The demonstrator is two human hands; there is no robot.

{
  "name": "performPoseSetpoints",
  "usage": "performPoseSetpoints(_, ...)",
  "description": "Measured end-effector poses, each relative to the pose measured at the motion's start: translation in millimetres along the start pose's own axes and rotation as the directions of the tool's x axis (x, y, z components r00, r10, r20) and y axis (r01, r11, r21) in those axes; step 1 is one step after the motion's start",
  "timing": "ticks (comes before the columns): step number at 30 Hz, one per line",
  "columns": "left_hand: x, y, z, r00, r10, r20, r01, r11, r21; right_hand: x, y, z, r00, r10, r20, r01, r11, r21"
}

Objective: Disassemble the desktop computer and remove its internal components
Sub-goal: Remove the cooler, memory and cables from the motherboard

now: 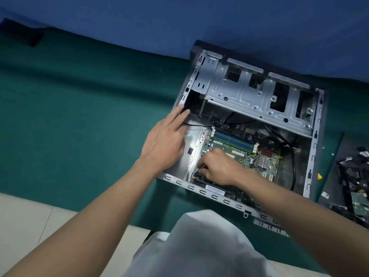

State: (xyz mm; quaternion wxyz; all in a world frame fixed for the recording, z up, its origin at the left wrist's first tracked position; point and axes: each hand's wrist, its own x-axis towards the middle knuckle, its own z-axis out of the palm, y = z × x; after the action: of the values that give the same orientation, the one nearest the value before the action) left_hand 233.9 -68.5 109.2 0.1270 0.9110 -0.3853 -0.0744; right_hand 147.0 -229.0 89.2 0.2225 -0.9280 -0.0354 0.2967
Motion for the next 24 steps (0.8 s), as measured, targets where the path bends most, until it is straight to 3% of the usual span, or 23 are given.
performPoseSetpoints(12,-0.4,1.1,-4.0,0.999,-0.031,0.024,0.031,0.999,0.011,6.2,-10.9,-5.0,0.998,-0.029,0.056,0.036,0.993,-0.112)
performPoseSetpoints(24,-0.2,1.0,-3.7,0.999,-0.028,0.015,0.028,0.999,0.022,4.1,-1.2,3.5,0.999,0.015,0.032,-0.017,0.998,0.06)
